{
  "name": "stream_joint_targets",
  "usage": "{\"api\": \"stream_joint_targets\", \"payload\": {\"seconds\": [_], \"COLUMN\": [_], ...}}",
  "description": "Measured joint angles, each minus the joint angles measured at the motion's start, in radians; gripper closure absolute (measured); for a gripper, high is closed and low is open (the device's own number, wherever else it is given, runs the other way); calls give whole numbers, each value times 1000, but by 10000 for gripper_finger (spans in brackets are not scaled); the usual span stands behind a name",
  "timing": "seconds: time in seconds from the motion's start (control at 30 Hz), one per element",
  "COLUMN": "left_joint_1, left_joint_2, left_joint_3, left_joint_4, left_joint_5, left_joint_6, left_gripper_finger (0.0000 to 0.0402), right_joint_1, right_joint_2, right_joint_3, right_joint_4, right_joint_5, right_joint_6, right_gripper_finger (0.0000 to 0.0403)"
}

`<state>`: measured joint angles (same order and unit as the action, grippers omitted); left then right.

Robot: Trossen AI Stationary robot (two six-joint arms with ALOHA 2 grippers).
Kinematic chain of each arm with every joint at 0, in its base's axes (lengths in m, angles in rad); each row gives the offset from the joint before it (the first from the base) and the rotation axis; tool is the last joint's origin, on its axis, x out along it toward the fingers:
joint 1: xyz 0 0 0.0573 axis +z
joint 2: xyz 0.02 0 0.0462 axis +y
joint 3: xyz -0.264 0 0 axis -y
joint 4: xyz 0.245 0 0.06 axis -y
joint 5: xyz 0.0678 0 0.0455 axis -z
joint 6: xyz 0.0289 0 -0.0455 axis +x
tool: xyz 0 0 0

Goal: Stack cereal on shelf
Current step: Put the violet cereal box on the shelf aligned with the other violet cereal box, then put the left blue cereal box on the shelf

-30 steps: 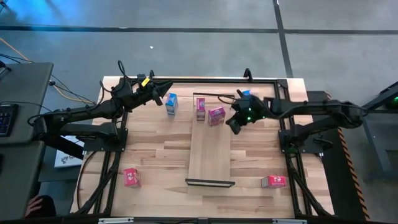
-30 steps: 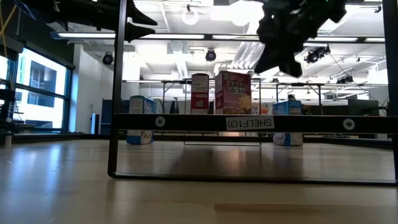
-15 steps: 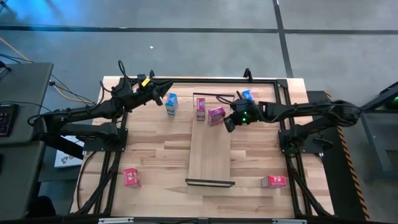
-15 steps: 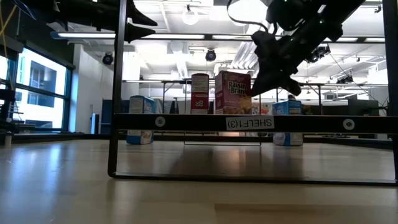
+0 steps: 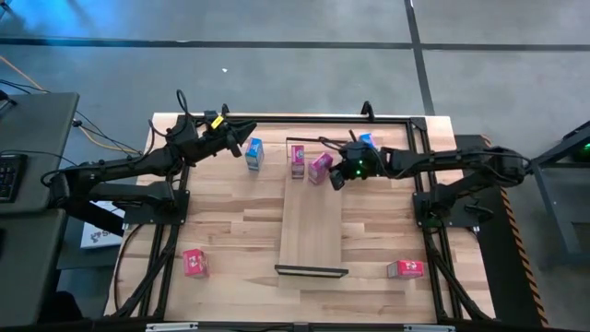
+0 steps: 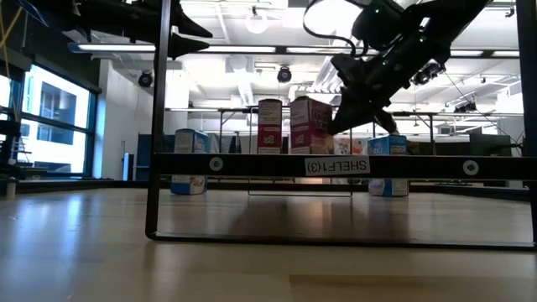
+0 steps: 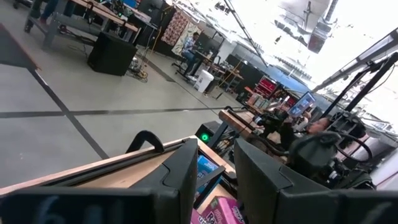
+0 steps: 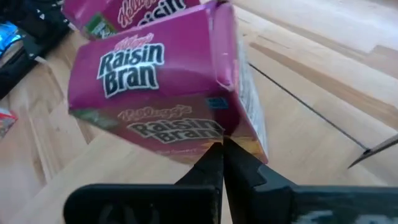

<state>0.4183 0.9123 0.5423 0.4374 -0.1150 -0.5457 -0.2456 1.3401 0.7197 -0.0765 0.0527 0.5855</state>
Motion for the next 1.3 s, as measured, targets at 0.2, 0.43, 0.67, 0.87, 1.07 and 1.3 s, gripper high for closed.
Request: {"api": "stream_joint_targets", "payload": {"seconds": [0.2, 0.43, 0.67, 0.87, 1.07, 1.3], "left_joint_1": [0, 0, 0, 0, 0, 1], "left_joint_2": [0, 0, 0, 0, 0, 0], "left_joint_3": [0, 0, 0, 0, 0, 0], "left_joint_4": [0, 0, 0, 0, 0, -3], "left_joint_5": [0, 0, -3, -3, 5, 23], "left_joint_6": [0, 15, 19, 16, 17, 86], "left_gripper_finger": [305, 305, 305, 305, 305, 305], "right_joint_1": [-43, -69, -93, -108, -123, -127], "right_joint_2": [0, 0, 0, 0, -72, -266], "right_joint_3": [0, 0, 0, 0, 0, 1], "right_joint_4": [2, 58, 89, 90, -20, -115], "right_joint_5": [-5, -5, -4, -9, -37, -46], "right_joint_6": [-18, -26, -27, -55, -101, -149], "right_gripper_finger": [403, 403, 403, 403, 403, 403]}}
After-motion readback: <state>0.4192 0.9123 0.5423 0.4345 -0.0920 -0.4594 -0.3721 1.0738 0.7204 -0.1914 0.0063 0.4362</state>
